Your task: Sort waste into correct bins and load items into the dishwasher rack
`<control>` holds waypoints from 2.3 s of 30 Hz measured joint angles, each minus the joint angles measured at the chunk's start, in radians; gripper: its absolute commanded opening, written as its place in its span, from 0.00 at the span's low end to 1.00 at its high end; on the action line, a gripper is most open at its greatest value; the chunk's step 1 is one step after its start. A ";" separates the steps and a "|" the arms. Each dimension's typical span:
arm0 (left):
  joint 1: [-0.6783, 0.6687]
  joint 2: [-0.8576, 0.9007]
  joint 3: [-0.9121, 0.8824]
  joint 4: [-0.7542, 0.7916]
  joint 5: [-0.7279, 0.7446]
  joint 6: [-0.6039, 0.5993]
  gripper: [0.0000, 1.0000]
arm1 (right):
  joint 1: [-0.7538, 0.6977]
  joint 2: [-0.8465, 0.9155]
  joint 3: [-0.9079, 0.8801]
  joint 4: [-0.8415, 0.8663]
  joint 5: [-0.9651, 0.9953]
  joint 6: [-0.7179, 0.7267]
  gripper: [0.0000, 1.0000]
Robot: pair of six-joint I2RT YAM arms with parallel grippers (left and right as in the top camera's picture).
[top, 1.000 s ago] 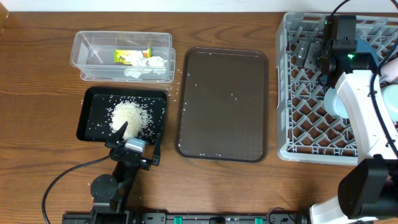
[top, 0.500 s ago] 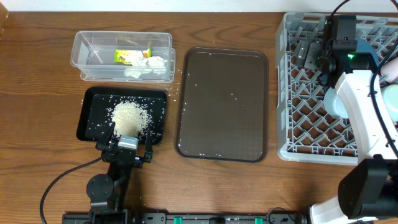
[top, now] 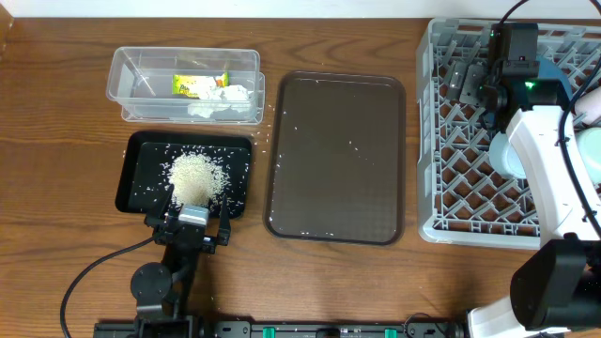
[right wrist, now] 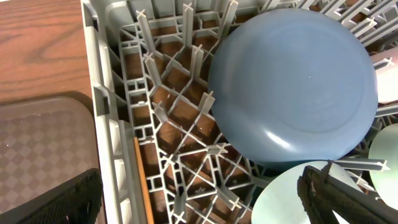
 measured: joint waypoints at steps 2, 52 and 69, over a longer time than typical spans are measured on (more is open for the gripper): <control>0.000 0.000 0.000 0.000 0.000 0.000 0.95 | 0.000 0.000 0.000 0.000 0.000 0.000 0.99; 0.000 0.000 0.000 0.000 0.000 0.000 0.95 | 0.000 -0.014 0.000 -0.003 -0.001 0.000 0.99; 0.000 0.000 0.001 -0.002 -0.003 0.000 0.95 | 0.000 -0.287 -0.372 0.415 -0.056 0.002 0.99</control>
